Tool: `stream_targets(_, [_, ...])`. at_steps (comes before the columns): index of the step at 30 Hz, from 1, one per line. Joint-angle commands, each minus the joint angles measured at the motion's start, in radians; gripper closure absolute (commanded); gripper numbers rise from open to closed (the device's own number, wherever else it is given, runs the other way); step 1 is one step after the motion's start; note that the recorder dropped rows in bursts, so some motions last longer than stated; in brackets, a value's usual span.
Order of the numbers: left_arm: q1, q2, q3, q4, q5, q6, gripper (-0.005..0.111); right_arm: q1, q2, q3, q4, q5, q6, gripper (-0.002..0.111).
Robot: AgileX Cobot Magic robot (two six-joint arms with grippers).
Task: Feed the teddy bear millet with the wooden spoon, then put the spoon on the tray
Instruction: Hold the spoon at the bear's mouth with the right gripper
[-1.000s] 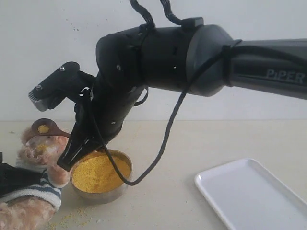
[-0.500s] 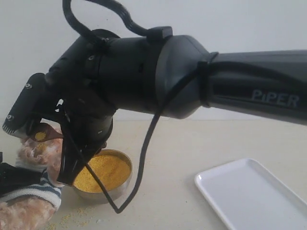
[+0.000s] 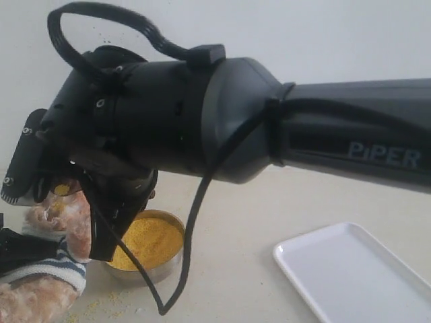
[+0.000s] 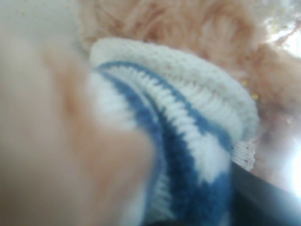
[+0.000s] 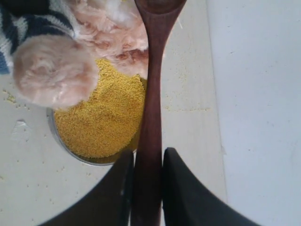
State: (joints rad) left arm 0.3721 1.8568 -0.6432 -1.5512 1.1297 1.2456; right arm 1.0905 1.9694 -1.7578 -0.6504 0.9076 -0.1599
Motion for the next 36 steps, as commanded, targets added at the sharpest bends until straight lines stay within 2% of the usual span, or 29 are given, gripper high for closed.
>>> stream_targets(1, [0.002, -0.002, -0.009, -0.022, 0.034, -0.004, 0.103, 0.033, -0.003, 0.052, -0.114, 0.011, 0.039, 0.109])
stream_targets(8, [0.002, -0.002, -0.009, -0.022, 0.034, -0.004, 0.103, 0.036, -0.003, 0.142, -0.193, -0.016, 0.180, 0.109])
stream_targets(14, [0.002, -0.002, -0.009, -0.030, 0.027, 0.004, 0.103, 0.038, -0.003, 0.143, -0.259, -0.049, 0.259, 0.109])
stream_targets(31, [0.002, -0.002, -0.009, -0.037, -0.020, 0.016, 0.103, 0.055, -0.003, 0.143, -0.315, -0.072, 0.259, 0.109])
stream_targets(36, [0.002, -0.002, -0.009, -0.037, -0.010, 0.016, 0.103, 0.082, -0.003, 0.143, -0.417, -0.070, 0.312, 0.109])
